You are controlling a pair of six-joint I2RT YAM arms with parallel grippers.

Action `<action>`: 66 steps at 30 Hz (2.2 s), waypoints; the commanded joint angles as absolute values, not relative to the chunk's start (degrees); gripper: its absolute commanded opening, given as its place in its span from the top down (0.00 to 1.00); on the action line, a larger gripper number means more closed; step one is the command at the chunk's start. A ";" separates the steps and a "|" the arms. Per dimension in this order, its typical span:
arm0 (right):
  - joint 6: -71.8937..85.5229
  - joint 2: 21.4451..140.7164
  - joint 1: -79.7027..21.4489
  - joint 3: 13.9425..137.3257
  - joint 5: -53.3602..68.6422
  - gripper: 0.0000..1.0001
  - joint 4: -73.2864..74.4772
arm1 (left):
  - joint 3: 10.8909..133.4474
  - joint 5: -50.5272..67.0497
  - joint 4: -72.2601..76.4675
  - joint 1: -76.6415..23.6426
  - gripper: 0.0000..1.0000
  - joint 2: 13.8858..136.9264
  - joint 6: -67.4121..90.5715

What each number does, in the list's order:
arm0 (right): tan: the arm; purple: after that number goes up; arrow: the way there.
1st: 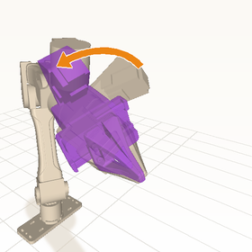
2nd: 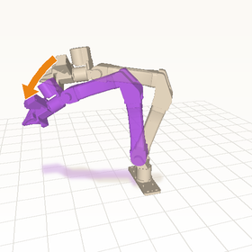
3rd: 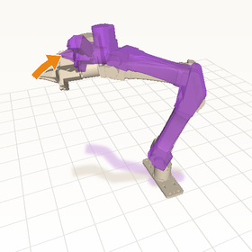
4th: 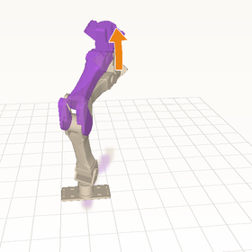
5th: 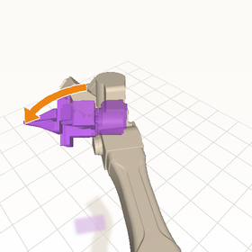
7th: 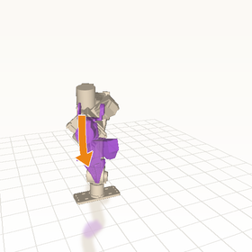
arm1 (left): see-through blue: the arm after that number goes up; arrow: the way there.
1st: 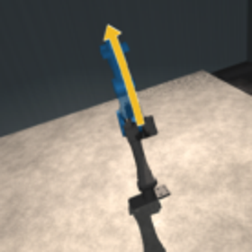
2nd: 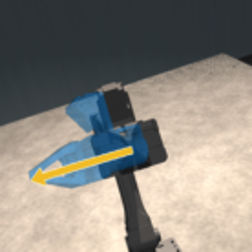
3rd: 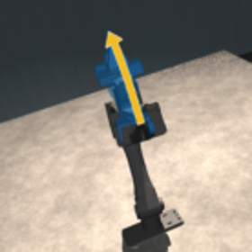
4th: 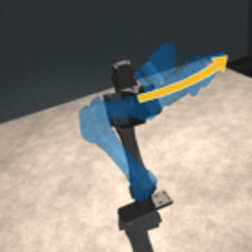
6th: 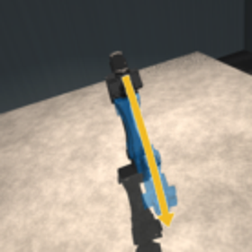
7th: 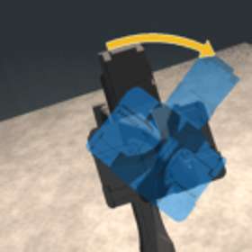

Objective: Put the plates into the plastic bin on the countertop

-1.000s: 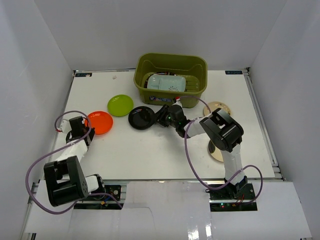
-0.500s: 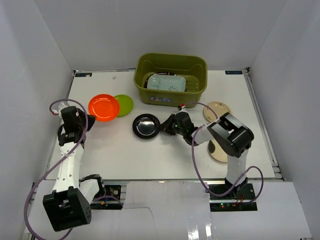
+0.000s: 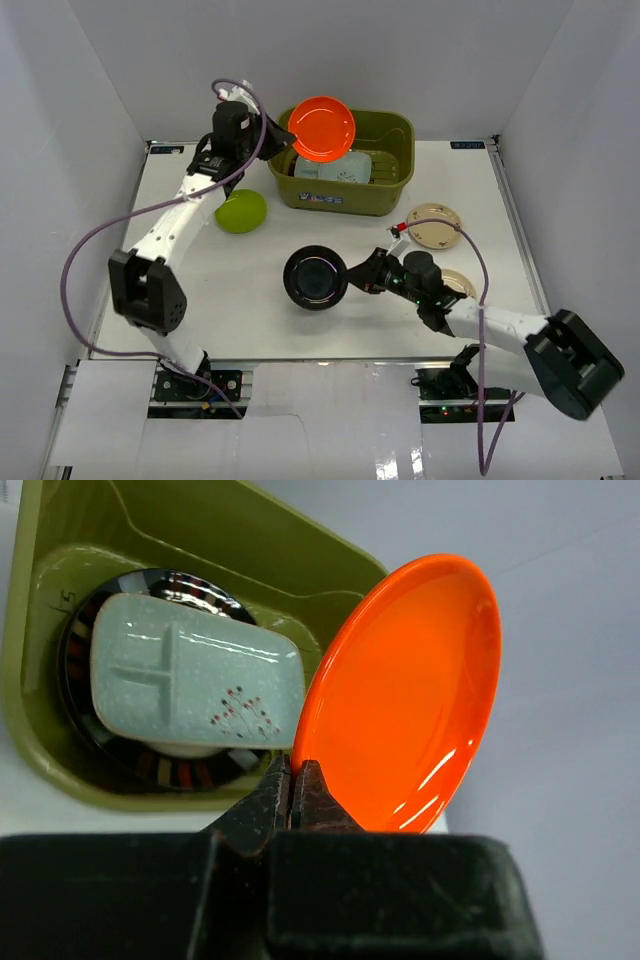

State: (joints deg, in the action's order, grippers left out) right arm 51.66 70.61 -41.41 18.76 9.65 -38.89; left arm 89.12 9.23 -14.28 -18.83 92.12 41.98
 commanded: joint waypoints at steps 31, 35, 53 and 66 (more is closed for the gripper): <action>31.46 70.99 -14.86 60.55 7.99 0.92 -8.16 | 120.97 14.50 -21.21 -18.46 0.18 112.65 32.26; 30.50 83.80 -13.89 69.24 7.21 0.92 -10.46 | 96.82 13.10 -12.67 -14.51 0.17 94.99 33.13; 28.30 120.76 -15.38 107.75 5.27 0.90 5.19 | 41.22 5.45 -2.20 -0.89 0.16 70.83 46.83; 26.02 103.04 -10.47 90.61 8.44 0.52 2.93 | 44.64 4.92 6.33 3.78 0.15 89.11 52.29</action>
